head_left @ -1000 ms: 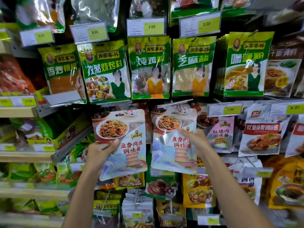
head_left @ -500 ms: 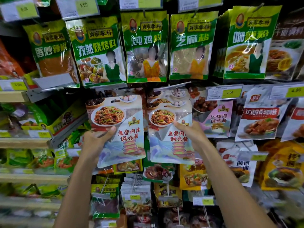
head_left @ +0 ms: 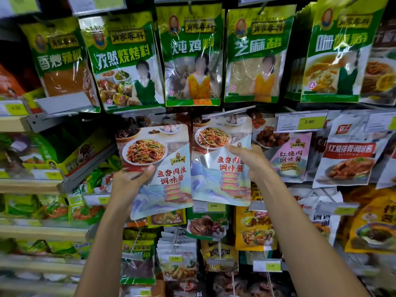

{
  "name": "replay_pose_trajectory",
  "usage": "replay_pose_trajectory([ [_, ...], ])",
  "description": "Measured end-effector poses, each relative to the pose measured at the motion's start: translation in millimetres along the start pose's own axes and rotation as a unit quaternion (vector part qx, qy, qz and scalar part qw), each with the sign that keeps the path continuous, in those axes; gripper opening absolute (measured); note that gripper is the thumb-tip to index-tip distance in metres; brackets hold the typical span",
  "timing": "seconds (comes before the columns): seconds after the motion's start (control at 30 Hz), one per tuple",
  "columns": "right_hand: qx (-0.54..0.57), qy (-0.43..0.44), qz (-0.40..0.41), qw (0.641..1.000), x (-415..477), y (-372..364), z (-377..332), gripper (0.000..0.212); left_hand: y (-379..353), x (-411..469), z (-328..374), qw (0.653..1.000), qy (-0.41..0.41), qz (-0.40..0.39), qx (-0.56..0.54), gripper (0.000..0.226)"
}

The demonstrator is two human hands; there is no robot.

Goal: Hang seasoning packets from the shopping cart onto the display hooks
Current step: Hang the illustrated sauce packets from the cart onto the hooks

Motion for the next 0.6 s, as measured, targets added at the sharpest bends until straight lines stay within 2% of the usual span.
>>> replay_pose_trajectory([
  [0.13, 0.009, -0.037, 0.009, 0.999, 1.0, -1.1, 0.8, 0.06, 2.5, 0.1, 2.0, 1.0, -0.013, -0.002, 0.001, 0.047],
  [0.27, -0.004, -0.04, 0.019, 0.999, -0.5, -1.0, 0.8, 0.065, 4.3, 1.0, 3.9, 1.0, -0.02, -0.005, -0.008, 0.055],
  [0.33, -0.01, -0.02, 0.034, 0.999, -3.0, -1.2, -2.2, 0.07, 3.5, 0.8, 5.4, 1.0, -0.03, -0.002, -0.007, 0.057],
  [0.47, -0.016, 0.003, 0.069, 0.997, -6.9, -1.7, -9.4, 0.099, 2.6, -2.4, 5.4, 1.0, -0.022, 0.007, 0.0, 0.049],
  [0.6, -0.037, 0.009, 0.088, 0.995, -8.0, -5.0, -10.9, 0.1, 4.3, -2.8, 3.6, 1.0, -0.003, 0.007, -0.005, 0.031],
])
Point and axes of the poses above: each hand's wrist, its own x-axis towards the middle knuckle, its own y-axis out of the back of the hand, z = x × y, the point moved 1 cm from there along x, towards the middle knuckle, and after that the axes turned 8 degrees about z, right-handed, at the moved point
